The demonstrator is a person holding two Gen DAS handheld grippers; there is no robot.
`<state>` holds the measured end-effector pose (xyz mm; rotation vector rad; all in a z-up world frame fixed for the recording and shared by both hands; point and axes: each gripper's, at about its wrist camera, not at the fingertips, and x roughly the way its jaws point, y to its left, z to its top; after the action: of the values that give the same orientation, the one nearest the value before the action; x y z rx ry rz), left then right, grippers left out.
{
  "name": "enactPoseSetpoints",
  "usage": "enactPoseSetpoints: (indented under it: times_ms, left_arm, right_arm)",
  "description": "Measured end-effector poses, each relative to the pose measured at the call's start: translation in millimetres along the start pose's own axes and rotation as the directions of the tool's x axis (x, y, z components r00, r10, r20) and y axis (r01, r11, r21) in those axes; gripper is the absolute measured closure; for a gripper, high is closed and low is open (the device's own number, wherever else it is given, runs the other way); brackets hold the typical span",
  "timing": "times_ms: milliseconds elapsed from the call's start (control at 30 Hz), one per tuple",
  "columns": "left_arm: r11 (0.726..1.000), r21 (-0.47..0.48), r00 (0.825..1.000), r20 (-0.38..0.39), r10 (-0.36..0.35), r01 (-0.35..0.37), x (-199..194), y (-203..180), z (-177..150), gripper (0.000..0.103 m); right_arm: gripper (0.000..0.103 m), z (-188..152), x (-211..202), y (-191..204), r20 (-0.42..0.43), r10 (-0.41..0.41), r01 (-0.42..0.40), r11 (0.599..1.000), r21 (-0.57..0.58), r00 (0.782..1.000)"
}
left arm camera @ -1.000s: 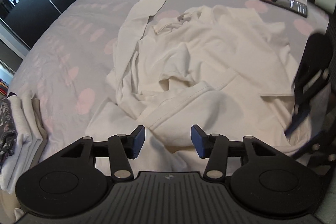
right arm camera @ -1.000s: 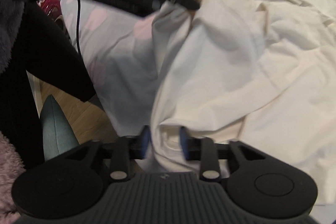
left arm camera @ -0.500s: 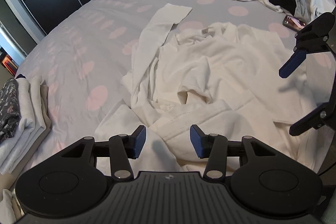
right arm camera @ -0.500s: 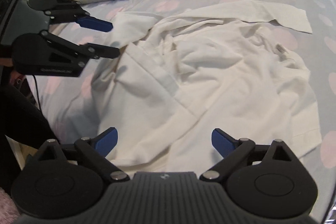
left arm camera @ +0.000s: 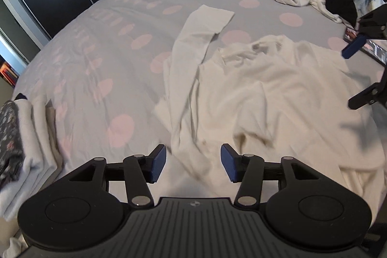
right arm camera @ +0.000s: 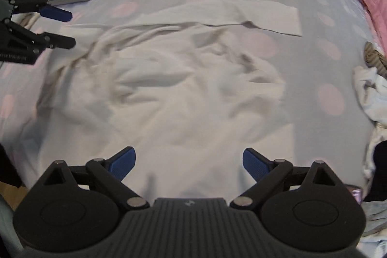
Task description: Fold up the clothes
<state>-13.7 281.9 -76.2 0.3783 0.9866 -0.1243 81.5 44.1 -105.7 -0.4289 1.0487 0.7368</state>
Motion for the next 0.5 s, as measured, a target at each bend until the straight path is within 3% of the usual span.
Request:
enactPoseSetpoints:
  times_ms: [67,133,267,400,500]
  left_arm:
    - [1.000,0.000,1.000,-0.009,-0.002,0.002,13,1,10,0.055]
    - [1.000,0.008,1.000,-0.019,-0.001,0.001,27,3,19,0.055]
    - [1.000,0.010,0.999,-0.053,0.001,0.000,58,7,33,0.055]
    - [0.999,-0.049,0.996,-0.090,-0.021,0.016,89,12,38,0.055]
    - [0.994,-0.103,0.992,-0.117,-0.040,0.028,108,16,36,0.058]
  right_arm:
    - [0.009,4,2,-17,-0.002,-0.029,0.029,0.999,0.013,1.000]
    - [0.017,7,6,-36,-0.002,-0.053,0.053,0.998,0.039,0.999]
    - [0.027,13,18,-76,-0.011,-0.051,0.052,0.985,0.164,0.999]
    - [0.026,15,35,-102,0.004,-0.070,0.067,0.967,0.246,0.998]
    - [0.026,10,51,-118,-0.018,-0.009,0.015,0.936,0.350,1.000]
